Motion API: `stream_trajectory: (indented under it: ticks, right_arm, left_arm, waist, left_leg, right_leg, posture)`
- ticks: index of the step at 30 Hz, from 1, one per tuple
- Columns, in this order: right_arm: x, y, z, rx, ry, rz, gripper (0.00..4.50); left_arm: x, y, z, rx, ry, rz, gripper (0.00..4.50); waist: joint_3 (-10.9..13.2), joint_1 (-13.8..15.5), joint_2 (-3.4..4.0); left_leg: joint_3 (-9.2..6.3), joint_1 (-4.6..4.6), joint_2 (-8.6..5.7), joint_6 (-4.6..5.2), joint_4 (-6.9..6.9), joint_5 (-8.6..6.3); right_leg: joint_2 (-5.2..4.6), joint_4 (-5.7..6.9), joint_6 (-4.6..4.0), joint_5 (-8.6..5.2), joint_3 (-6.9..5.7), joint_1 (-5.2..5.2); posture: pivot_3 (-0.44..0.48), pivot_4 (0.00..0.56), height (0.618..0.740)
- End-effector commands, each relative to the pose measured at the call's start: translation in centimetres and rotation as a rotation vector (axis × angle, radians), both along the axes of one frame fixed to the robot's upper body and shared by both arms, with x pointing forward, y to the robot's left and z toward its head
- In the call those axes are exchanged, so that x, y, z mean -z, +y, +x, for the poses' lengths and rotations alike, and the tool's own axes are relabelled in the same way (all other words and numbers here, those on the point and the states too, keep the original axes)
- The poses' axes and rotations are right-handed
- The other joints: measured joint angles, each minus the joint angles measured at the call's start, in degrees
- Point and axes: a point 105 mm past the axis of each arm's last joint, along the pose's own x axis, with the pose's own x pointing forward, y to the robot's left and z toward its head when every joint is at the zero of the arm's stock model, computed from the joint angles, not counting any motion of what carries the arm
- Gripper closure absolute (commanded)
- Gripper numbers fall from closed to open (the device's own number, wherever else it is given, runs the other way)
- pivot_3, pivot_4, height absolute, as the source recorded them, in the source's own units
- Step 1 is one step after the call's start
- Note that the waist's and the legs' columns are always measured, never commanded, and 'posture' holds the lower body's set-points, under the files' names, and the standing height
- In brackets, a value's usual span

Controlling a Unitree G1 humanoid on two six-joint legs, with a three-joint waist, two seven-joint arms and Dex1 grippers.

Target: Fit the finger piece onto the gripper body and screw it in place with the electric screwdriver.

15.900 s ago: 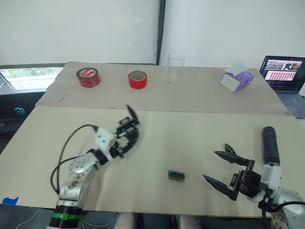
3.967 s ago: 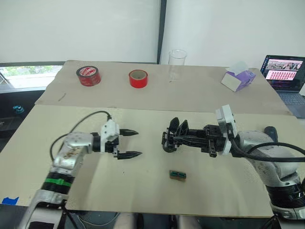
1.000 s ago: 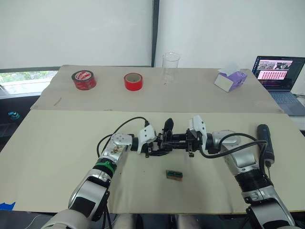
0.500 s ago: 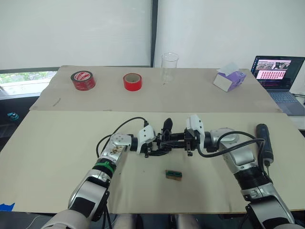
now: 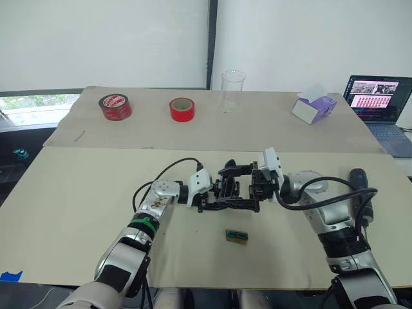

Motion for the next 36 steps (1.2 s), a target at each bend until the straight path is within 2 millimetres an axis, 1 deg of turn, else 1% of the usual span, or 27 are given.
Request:
stream_trajectory:
  ticks: [1,2,3,4,5,8,10,11,12,13,14,15,16,17,19,20,21,23,25,26,28,31,34,35,36]
  right_arm:
    - [-2.8,-0.3,-1.3,-0.044,-0.09,0.051,0.0]
    - [-3.1,-0.4,-1.6,-0.048,-0.097,0.054,0.0]
    - [-3.4,-0.6,-1.8,-0.045,-0.11,0.057,0.0]
    - [-3.7,-0.8,-2.0,-0.038,-0.122,0.06,0.0]
    - [-4.4,-1.3,-2.1,-0.01,-0.14,0.07,0.0]
    - [-5.7,-2.7,-2.4,0.048,-0.152,0.086,0.0]
    - [-6.5,-5.0,-2.8,0.151,-0.172,0.079,0.0]
    - [-6.8,-5.7,-3.0,0.186,-0.183,0.073,0.0]
    - [-7.0,-7.1,-3.3,0.253,-0.178,0.075,0.0]
    - [-7.1,-7.9,-3.5,0.295,-0.172,0.076,0.0]
    - [-7.2,-8.8,-3.8,0.345,-0.182,0.081,0.0]
    - [-7.3,-9.9,-4.1,0.408,-0.182,0.091,0.0]
    - [-6.9,-11.4,-4.6,0.493,-0.205,0.07,0.0]
    - [-6.6,-12.5,-5.1,0.552,-0.221,0.05,0.0]
    - [-6.7,-16.3,-6.0,0.8,-0.247,0.105,0.0]
    - [-6.1,-17.8,-6.9,0.894,-0.242,0.104,0.0]
    - [-5.6,-19.2,-7.8,0.989,-0.237,0.118,0.0]
    - [-4.6,-22.1,-9.6,1.193,-0.236,0.138,0.0]
    - [-2.9,-23.8,-11.7,1.305,-0.192,0.107,0.0]
    - [-1.8,-24.2,-12.7,1.337,-0.157,0.076,0.0]
    - [0.0,-25.4,-14.6,1.424,-0.093,0.034,0.0]
    - [1.9,-26.2,-16.3,1.501,-0.025,-0.018,0.0]
    - [2.8,-26.6,-16.6,1.573,0.019,-0.064,0.0]
    - [3.7,-27.4,-16.5,1.651,0.142,-0.074,0.0]
    - [4.2,-27.7,-16.2,1.689,0.234,-0.087,0.0]
  left_arm:
    - [1.8,0.7,-0.2,-0.041,0.085,0.041,0.89]
    - [1.8,0.8,-0.1,-0.044,0.063,0.042,0.36]
    - [1.7,0.8,-0.1,-0.048,0.044,0.044,0.04]
    - [1.6,1.0,0.0,-0.055,0.032,0.038,0.04]
    - [1.4,1.6,-0.1,-0.057,0.028,0.027,0.04]
    - [1.0,2.9,-0.3,-0.064,0.019,0.007,0.04]
    - [0.2,5.1,-0.7,-0.081,0.005,-0.022,0.04]
    - [-0.1,5.8,-1.0,-0.086,0.004,-0.03,0.04]
    - [-1.2,6.8,-1.7,-0.06,-0.013,-0.092,0.04]
    - [-2.0,7.4,-2.3,-0.038,-0.028,-0.133,0.04]
    - [-2.6,8.1,-3.1,-0.015,0.0,-0.171,0.04]
    - [-3.4,9.1,-3.5,-0.021,-0.034,-0.186,0.04]
    - [-4.3,10.0,-3.9,-0.028,-0.059,-0.185,0.04]
    - [-4.9,10.6,-4.3,-0.031,-0.078,-0.183,0.04]
    - [-8.2,10.3,-5.4,0.005,-0.162,-0.217,0.04]
    - [-9.8,10.0,-5.7,0.011,-0.185,-0.252,0.04]
    - [-11.0,9.8,-6.1,0.022,-0.197,-0.27,0.04]
    - [-12.9,9.4,-6.2,0.01,-0.158,-0.316,0.04]
    - [-14.6,8.3,-6.6,0.045,-0.153,-0.347,0.04]
    - [-15.2,7.7,-6.9,0.078,-0.165,-0.346,0.04]
    - [-15.9,6.9,-7.5,0.126,-0.171,-0.35,0.04]
    - [-16.2,6.6,-7.8,0.161,-0.163,-0.344,0.04]
    - [-16.4,6.4,-7.9,0.18,-0.17,-0.331,0.04]
    - [-16.5,6.3,-7.9,0.182,-0.171,-0.332,0.04]
    - [-16.5,6.2,-7.9,0.183,-0.17,-0.334,0.04]
  waist:
    - [0.0,0.06,0.0]
    - [0.0,0.1,0.0]
    - [0.0,0.18,0.0]
    - [0.0,0.21,0.0]
    - [0.0,0.22,0.0]
    - [0.0,0.06,0.0]
    - [0.01,-0.23,-0.01]
    - [0.02,-0.34,0.0]
    - [0.02,-0.56,0.0]
    - [0.03,-0.59,0.0]
    - [0.04,-0.64,0.0]
    - [0.06,-0.59,0.01]
    - [0.1,-0.45,0.02]
    - [0.17,0.03,0.0]
    - [0.23,0.99,-0.01]
    - [0.24,1.86,-0.01]
    - [0.24,2.32,0.0]
    - [0.25,2.99,0.05]
    - [0.28,2.83,0.15]
    - [0.29,2.75,0.18]
    - [0.28,2.33,0.21]
    - [0.26,0.87,0.33]
    - [0.26,0.24,0.34]
    - [0.26,0.11,0.34]
    - [0.27,0.06,0.33]
  left_leg:
    - [0.0,0.0,0.0,0.0,0.0,0.0]
    - [0.0,0.0,0.0,0.0,0.0,0.0]
    - [0.0,0.0,0.0,0.0,0.0,0.0]
    - [-0.01,0.0,0.0,0.0,0.0,0.0]
    - [-0.01,0.0,0.0,0.0,0.0,0.0]
    - [-0.01,-0.01,0.01,0.0,-0.02,0.0]
    - [-0.01,-0.01,0.04,-0.03,-0.11,0.01]
    - [-0.01,0.0,0.07,-0.06,-0.15,0.01]
    - [-0.01,-0.01,0.11,-0.1,-0.2,0.02]
    - [0.0,0.01,0.14,-0.18,-0.25,0.03]
    - [0.0,-0.02,0.16,-0.23,-0.29,0.05]
    - [0.01,0.03,0.18,-0.28,-0.43,0.08]
    - [0.0,0.03,0.18,-0.36,-0.5,0.12]
    - [-0.03,0.02,0.18,-0.39,-0.51,0.15]
    - [-0.09,-0.03,0.17,-0.44,-0.5,0.18]
    - [-0.11,-0.08,0.16,-0.45,-0.49,0.18]
    - [-0.2,-0.2,0.09,-0.45,-0.48,0.2]
    - [-0.18,-0.12,0.0,-0.41,-0.47,0.16]
    - [-0.15,-0.06,-0.05,-0.47,-0.45,0.07]
    - [-0.07,-0.01,-0.09,-0.41,-0.45,0.04]
    - [-0.04,0.03,-0.11,-0.39,-0.46,0.05]
    - [0.02,0.15,-0.08,-0.21,-0.51,0.18]
    - [0.08,0.36,-0.08,-0.37,-0.81,0.28]
    - [0.1,0.43,-0.08,-0.41,-0.9,0.3]
    - [0.1,0.46,-0.07,-0.45,-0.96,0.32]
  right_leg:
    - [0.0,0.0,0.0,0.0,0.01,-0.01]
    - [0.0,0.0,0.0,0.0,0.01,0.0]
    - [0.0,0.0,0.0,0.0,0.01,0.0]
    - [0.0,-0.01,0.0,0.0,0.0,0.0]
    - [-0.01,-0.01,0.0,0.0,0.01,0.0]
    - [-0.02,-0.01,0.0,0.0,0.02,-0.04]
    - [-0.02,-0.03,-0.02,-0.01,0.05,-0.08]
    - [-0.02,-0.03,-0.05,-0.03,0.06,-0.1]
    - [-0.03,-0.03,-0.08,-0.04,0.06,-0.13]
    - [-0.04,-0.03,-0.11,-0.06,0.07,-0.14]
    - [-0.04,-0.03,-0.13,-0.07,0.06,-0.19]
    - [-0.05,-0.05,-0.15,-0.08,0.09,-0.19]
    - [-0.04,-0.06,-0.17,-0.1,0.07,-0.21]
    - [-0.02,-0.06,-0.17,-0.1,0.04,-0.22]
    - [0.04,-0.09,-0.17,-0.12,0.0,-0.2]
    - [0.07,-0.1,-0.15,-0.12,-0.06,-0.2]
    - [0.03,-0.11,-0.12,-0.14,-0.06,-0.19]
    - [-0.05,-0.15,0.15,-0.26,0.05,-0.08]
    - [-0.02,-0.18,0.43,-0.37,0.14,0.02]
    - [-0.02,-0.16,0.48,-0.38,0.24,0.05]
    - [0.05,-0.15,0.52,-0.38,0.27,0.05]
    - [0.17,-0.11,0.51,-0.41,0.39,0.04]
    - [0.25,-0.1,0.35,-0.51,0.54,0.04]
    - [0.27,-0.1,0.17,-0.62,0.6,0.04]
    - [0.29,-0.09,0.12,-0.65,0.62,0.04]
  posture:
    - [0.0,0.15,0.74]
    - [0.0,0.15,0.74]
    - [0.0,0.15,0.74]
    - [0.0,0.15,0.74]
    - [0.0,0.15,0.74]
    - [0.0,0.15,0.74]
    - [0.0,0.15,0.74]
    - [0.0,0.15,0.74]
    - [0.0,0.15,0.74]
    - [0.0,0.15,0.74]
    - [0.0,0.15,0.74]
    - [0.0,0.15,0.74]
    - [0.0,0.15,0.74]
    - [0.0,0.15,0.74]
    - [0.0,0.15,0.74]
    - [0.0,0.15,0.74]
    - [0.0,0.15,0.74]
    - [0.0,0.15,0.74]
    - [0.0,0.15,0.74]
    - [0.0,0.15,0.74]
    - [0.0,0.15,0.74]
    - [0.0,0.15,0.74]
    - [0.0,0.15,0.74]
    - [0.0,0.15,0.74]
    - [0.0,0.15,0.74]
